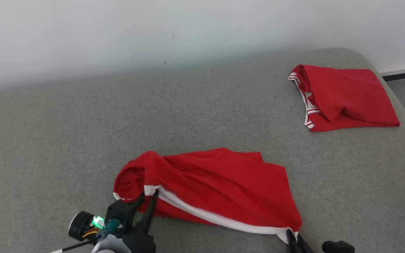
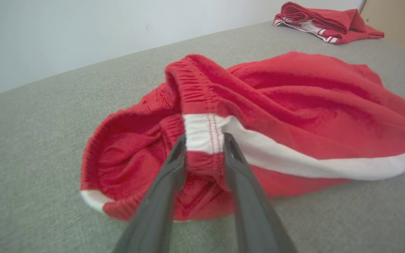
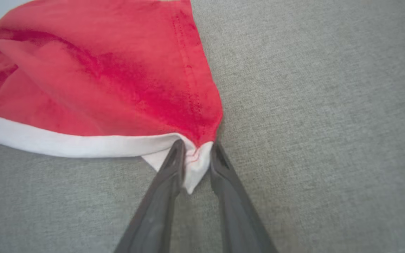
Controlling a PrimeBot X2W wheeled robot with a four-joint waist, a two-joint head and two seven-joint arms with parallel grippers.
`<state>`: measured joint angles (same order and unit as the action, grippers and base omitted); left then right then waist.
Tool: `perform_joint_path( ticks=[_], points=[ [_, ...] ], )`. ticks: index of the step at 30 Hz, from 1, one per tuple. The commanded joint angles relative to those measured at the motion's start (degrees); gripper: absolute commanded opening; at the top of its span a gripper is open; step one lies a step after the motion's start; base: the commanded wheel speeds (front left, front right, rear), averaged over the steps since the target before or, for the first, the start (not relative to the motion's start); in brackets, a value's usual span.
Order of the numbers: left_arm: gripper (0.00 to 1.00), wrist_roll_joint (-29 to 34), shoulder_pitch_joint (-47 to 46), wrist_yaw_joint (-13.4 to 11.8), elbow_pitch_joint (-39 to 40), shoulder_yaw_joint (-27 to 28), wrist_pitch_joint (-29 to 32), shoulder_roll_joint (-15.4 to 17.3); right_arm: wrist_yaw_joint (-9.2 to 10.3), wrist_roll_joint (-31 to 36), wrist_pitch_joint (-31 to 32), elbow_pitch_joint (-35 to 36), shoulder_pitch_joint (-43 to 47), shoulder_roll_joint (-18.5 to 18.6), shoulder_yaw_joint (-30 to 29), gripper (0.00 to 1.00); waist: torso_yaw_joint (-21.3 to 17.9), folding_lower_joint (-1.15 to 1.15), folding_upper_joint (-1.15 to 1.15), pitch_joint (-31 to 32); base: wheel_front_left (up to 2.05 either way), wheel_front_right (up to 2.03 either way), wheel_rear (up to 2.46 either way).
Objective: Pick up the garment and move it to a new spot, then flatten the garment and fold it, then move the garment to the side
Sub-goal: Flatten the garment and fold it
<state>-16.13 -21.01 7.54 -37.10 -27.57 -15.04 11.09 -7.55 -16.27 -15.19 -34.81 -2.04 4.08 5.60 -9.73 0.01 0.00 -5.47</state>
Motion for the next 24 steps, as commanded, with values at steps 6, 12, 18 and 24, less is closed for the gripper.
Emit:
perform_joint_path(
  ticks=[6, 12, 18, 24],
  points=[
    [0.00, -0.21, 2.81, -0.46, 5.20, 1.97, -0.19, 0.29, 0.16, -2.82, 0.07, 2.87, -0.72, -0.79, 0.31, 0.00, 0.27, -0.01, 0.00, 0.02, 0.00, 0.00, 0.00],
    [0.00, 0.62, 11.98, -2.09, 17.29, 5.57, -0.19, -0.07, 0.16, -1.97, 0.08, 12.06, 2.74, 0.26, -1.53, 0.00, 1.13, -0.01, 0.00, -0.17, 0.00, 0.00, 0.00],
    [0.00, 1.74, 15.26, -2.05, 23.17, 6.90, -0.19, 0.09, 0.16, -1.53, 0.08, 18.30, 3.66, 1.20, -1.18, 0.00, 2.41, -0.01, 0.00, -0.40, 0.00, 0.00, 0.00],
    [0.00, 2.21, 7.48, -1.04, 25.08, 7.59, 0.31, 3.05, 0.16, -2.39, 0.08, 20.31, -4.40, 4.56, 2.11, 0.00, 3.10, -0.01, 0.00, -1.82, 0.00, 0.00, 0.00]
  ],
)
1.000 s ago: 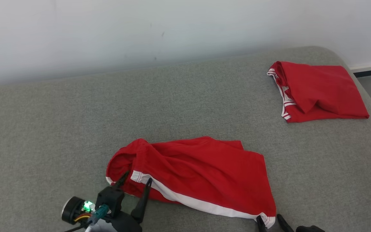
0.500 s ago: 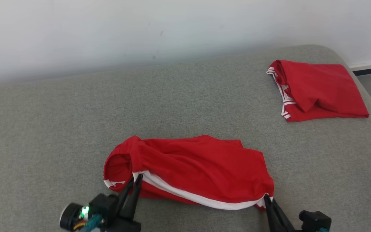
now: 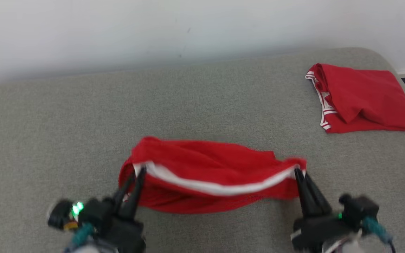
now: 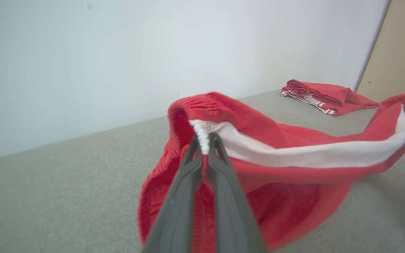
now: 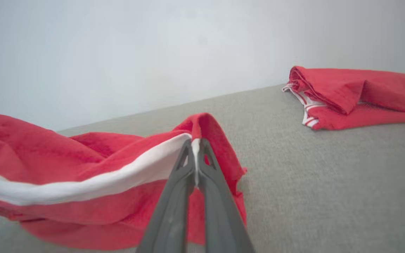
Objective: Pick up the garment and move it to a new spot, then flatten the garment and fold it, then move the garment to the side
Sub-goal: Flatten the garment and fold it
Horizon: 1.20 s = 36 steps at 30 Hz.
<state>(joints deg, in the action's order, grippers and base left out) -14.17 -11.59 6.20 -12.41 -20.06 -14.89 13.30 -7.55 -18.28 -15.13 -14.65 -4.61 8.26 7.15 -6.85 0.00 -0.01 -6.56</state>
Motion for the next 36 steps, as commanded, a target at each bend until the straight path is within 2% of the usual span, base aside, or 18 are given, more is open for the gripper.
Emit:
perform_joint_path(
  ticks=[1, 7, 14, 15, 21, 27, 32, 36],
  points=[
    [0.00, -0.03, -4.24, 0.50, 0.63, -0.02, 0.70, 1.38, 0.16, -0.61, 0.03, -0.01, -4.03, 1.08, 1.02, 0.00, 0.38, 0.00, 0.01, -1.39, 0.00, 0.00, 0.00],
    [0.00, -3.34, -22.56, 1.34, 0.71, -1.85, 6.35, 7.14, 0.16, -4.36, 0.49, -4.13, -22.55, 4.85, 5.41, 0.00, 0.74, 0.00, 0.01, -7.40, 0.00, 0.00, 0.00],
    [0.00, -11.79, -47.18, 1.18, -2.53, -7.47, 11.70, 12.29, 0.16, -8.80, 2.68, -10.29, -47.97, 7.42, 9.85, 0.00, 1.60, 0.00, 0.01, -16.78, 0.00, 0.00, 0.00],
    [0.00, -11.79, -47.18, 1.18, -2.53, -7.47, 11.70, 12.29, 0.16, -8.80, 2.68, -10.29, -47.97, 7.42, 9.85, 0.00, 1.60, 0.00, 0.01, -16.78, 0.00, 0.00, 0.00],
    [0.00, -16.84, -66.08, 1.19, -9.67, -11.19, 12.45, 13.25, 0.16, -12.41, 4.98, -15.50, -67.71, 7.88, 11.50, 0.00, 1.96, 0.00, 0.01, -23.46, 0.00, 0.00, 0.00],
    [0.00, -20.67, -80.80, 1.20, -17.24, -14.24, 10.97, 13.77, 0.16, -15.25, 7.37, -22.35, -83.79, 7.26, 12.49, 0.00, 1.47, 0.00, 0.01, -28.56, 0.00, 0.00, 0.00],
    [0.00, -22.98, -89.22, 1.20, -22.56, -16.62, 9.31, 13.79, 0.16, -15.58, 7.01, -28.66, -92.63, 6.42, 13.96, 0.00, 1.19, 0.00, 0.01, -31.08, 0.00, 0.00, 0.00],
    [0.00, -24.82, -92.73, 1.20, -26.30, -19.50, 7.17, 13.78, 0.16, -16.08, 5.26, -32.45, -96.27, 5.68, 15.38, 0.00, 1.21, 0.00, 0.01, -31.98, 0.00, 0.00, 0.00]
  ],
)
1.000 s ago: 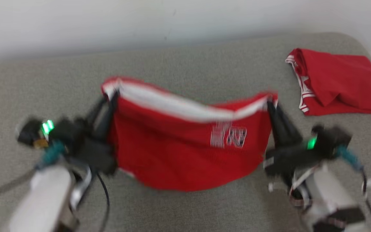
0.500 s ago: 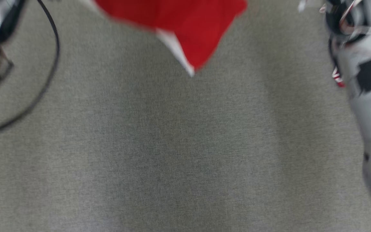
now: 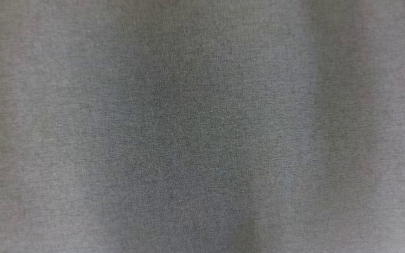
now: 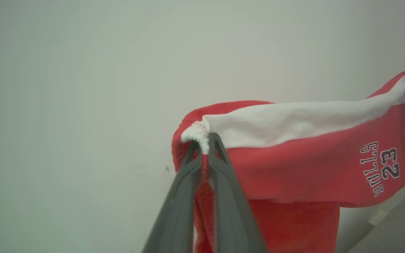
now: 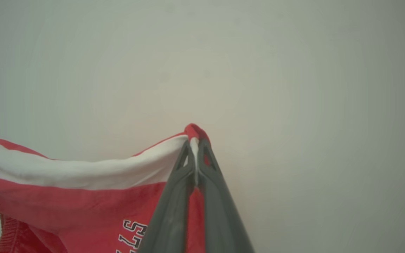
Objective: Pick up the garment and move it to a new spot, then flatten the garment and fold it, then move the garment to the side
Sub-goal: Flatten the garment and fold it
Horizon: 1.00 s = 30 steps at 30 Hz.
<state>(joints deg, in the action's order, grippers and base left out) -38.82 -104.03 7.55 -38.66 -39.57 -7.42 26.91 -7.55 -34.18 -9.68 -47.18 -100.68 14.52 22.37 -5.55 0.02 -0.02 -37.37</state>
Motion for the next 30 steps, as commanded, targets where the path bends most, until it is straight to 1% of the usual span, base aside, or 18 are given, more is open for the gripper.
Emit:
perform_joint_path(
  ticks=[1, 4, 7, 9, 11, 12, 14, 15, 17, 18, 19, 20, 23, 24, 27, 30],
  points=[
    [0.00, -1.09, -0.48, -0.15, -0.80, -0.42, -1.17, 0.12, 0.16, -0.34, -0.63, -0.74, -0.41, -0.74, 0.68, 0.00, -0.08, -0.02, 0.02, -1.20, 0.00, 0.00, 0.00],
    [0.00, -3.42, 1.38, -0.15, -1.91, -2.76, -3.18, -0.05, 0.16, -1.28, -2.05, -1.80, 0.66, -1.16, 2.69, 0.00, -0.05, -0.02, 0.02, -0.63, 0.00, 0.00, 0.00],
    [0.00, -6.20, 4.73, -0.15, -1.40, -4.53, -5.16, 0.44, 0.16, -2.81, -3.34, -1.46, 3.80, -1.16, 5.31, 0.00, -0.27, -0.02, 0.02, 1.09, 0.00, 0.00, 0.00],
    [0.00, -8.61, 8.31, -0.15, -0.24, -4.79, -6.33, 0.65, 0.16, -3.89, -4.09, -0.64, 6.91, -0.30, 7.02, 0.00, -0.20, -0.02, 0.02, 2.69, 0.00, 0.00, 0.00],
    [0.00, -9.75, 12.51, -0.14, 1.37, -5.02, -7.10, 1.28, 0.16, -4.96, -4.54, 0.50, 10.57, 0.63, 8.92, 0.00, -0.02, -0.02, 0.02, 4.64, 0.00, 0.00, 0.00],
    [0.00, -9.83, 14.92, -0.14, 2.29, -5.50, -7.31, 1.73, 0.16, -5.90, -4.71, 1.38, 12.59, 1.02, 9.40, 0.00, -0.04, -0.02, 0.02, 5.73, 0.00, 0.00, 0.00],
    [0.00, -10.94, 19.55, -0.16, 4.41, -4.56, -7.69, 2.37, 0.16, -7.26, -5.03, 3.20, 17.30, 2.21, 10.89, 0.00, -0.12, -0.02, 0.02, 8.13, 0.00, 0.00, 0.00],
    [0.00, -10.50, 22.37, -0.22, 5.70, -4.68, -7.68, 2.80, 0.16, -8.12, -5.12, 4.50, 19.88, 2.73, 11.42, 0.00, -0.28, -0.02, 0.02, 9.42, 0.00, 0.00, 0.00],
    [0.00, -9.65, 28.60, -1.04, 9.52, -4.11, -7.81, 3.26, 0.16, -8.94, -5.36, 7.15, 25.59, 4.37, 12.63, 0.00, -0.38, -0.02, 0.02, 12.05, 0.00, 0.00, 0.00],
    [0.00, -9.05, 31.81, -2.11, 11.38, -3.77, -7.78, 3.85, 0.16, -9.55, -5.45, 8.50, 28.22, 4.93, 12.97, 0.00, -0.68, -0.02, 0.02, 13.09, 0.00, 0.00, 0.00],
    [0.00, -9.22, 34.93, -3.09, 14.23, -2.26, -7.80, 3.96, 0.16, -9.93, -5.46, 9.85, 31.22, 5.77, 13.37, 0.00, -0.85, -0.02, 0.02, 14.17, 0.00, 0.00, 0.00],
    [0.00, -9.05, 38.49, -3.46, 16.07, -2.09, -7.79, 4.03, 0.16, -10.41, -5.46, 11.07, 34.12, 6.61, 13.22, 0.00, -0.75, -0.02, 0.02, 15.29, 0.00, 0.00, 0.00],
    [0.00, -8.73, 48.60, -6.21, 23.27, 0.52, -7.77, 3.78, 0.16, -11.12, -5.53, 15.55, 42.47, 8.73, 12.12, 0.00, -0.79, -0.02, 0.02, 17.69, 0.00, 0.00, 0.00],
    [0.00, -8.73, 48.60, -6.21, 23.27, 0.52, -7.77, 3.78, 0.16, -11.12, -5.53, 15.55, 42.47, 8.73, 12.12, 0.00, -0.79, -0.02, 0.02, 17.69, 0.00, 0.00, 0.00],
    [0.00, -7.39, 58.30, -8.76, 29.56, 2.94, -7.78, 3.52, 0.16, -10.49, -5.51, 19.26, 51.08, 10.41, 11.38, 0.00, -0.83, -0.02, 0.02, 19.56, 0.00, 0.00, 0.00],
    [0.00, -5.33, 67.21, -9.81, 33.77, 3.97, -7.78, 3.24, 0.16, -10.38, -5.52, 22.39, 58.68, 11.39, 10.53, 0.00, -1.09, -0.02, 0.02, 21.21, 0.00, 0.00, 0.00]
  ],
)
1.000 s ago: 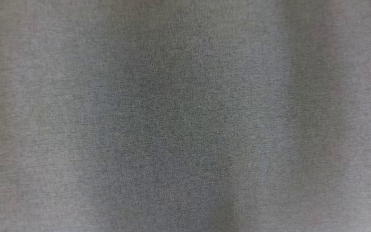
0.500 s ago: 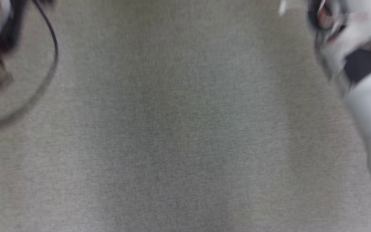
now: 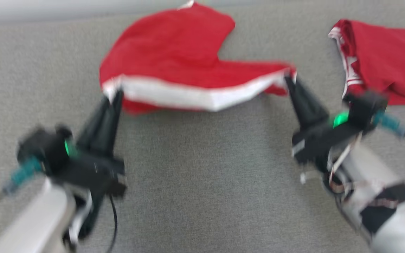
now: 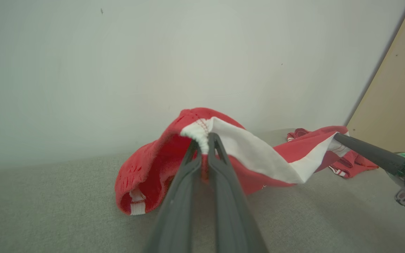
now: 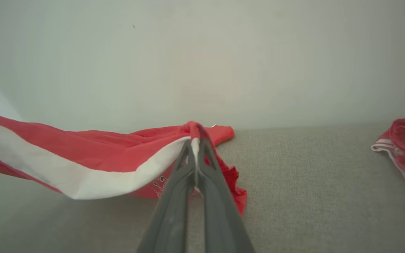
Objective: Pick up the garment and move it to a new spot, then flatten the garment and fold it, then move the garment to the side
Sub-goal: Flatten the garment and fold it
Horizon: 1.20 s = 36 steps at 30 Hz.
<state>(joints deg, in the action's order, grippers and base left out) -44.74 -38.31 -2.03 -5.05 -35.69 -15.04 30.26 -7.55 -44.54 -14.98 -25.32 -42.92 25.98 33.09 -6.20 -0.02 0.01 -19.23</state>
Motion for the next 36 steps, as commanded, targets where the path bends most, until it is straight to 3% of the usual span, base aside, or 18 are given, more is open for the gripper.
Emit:
perform_joint_path(
  ticks=[1, 6, 10, 18, 24, 29, 36],
  points=[
    [0.00, 1.02, 4.12, -0.50, 1.18, 0.83, -0.17, -0.39, 0.16, 0.01, -0.22, 1.26, 3.58, 0.15, -0.43, 0.00, -0.61, 0.02, -0.01, 3.55, 0.00, 0.00, 0.00],
    [0.00, 4.82, 18.68, 0.20, 2.11, 2.03, -0.17, -0.77, 0.16, 2.24, -0.23, 3.71, 17.55, 0.96, -2.34, 0.00, -1.18, 0.02, -0.01, 6.33, 0.00, 0.00, 0.00],
    [0.00, 7.12, 26.34, 2.41, 1.15, 1.80, -0.18, -1.66, 0.16, 2.56, 0.06, 4.16, 25.23, 1.47, -4.91, 0.00, -1.23, 0.02, -0.01, 8.06, 0.00, 0.00, 0.00],
    [0.00, 10.90, 36.09, 5.13, -2.01, 5.41, -0.18, -5.39, 0.16, 3.33, 2.52, 6.72, 38.82, 1.20, -10.21, 0.00, -1.14, 0.02, -0.01, 11.87, 0.00, 0.00, 0.00],
    [0.00, 13.76, 41.62, 6.96, -3.22, 7.56, -0.18, -6.89, 0.16, 2.92, 6.43, 13.01, 49.19, -1.09, -14.08, 0.00, -0.61, 0.02, -0.01, 14.54, 0.00, 0.00, 0.00],
    [0.00, 15.94, 42.60, 7.95, -3.38, 8.65, -0.18, -8.20, 0.16, 4.11, 8.88, 17.11, 52.75, -2.84, -20.05, 0.00, 0.13, 0.02, -0.01, 15.25, 0.00, 0.00, 0.00],
    [0.00, 19.22, 40.04, 8.96, -1.36, 8.70, -0.18, -10.84, 0.16, 5.07, 13.09, 20.15, 48.35, -2.87, -25.19, 0.00, 2.37, 0.02, -0.01, 15.53, 0.00, 0.00, 0.00]
  ],
)
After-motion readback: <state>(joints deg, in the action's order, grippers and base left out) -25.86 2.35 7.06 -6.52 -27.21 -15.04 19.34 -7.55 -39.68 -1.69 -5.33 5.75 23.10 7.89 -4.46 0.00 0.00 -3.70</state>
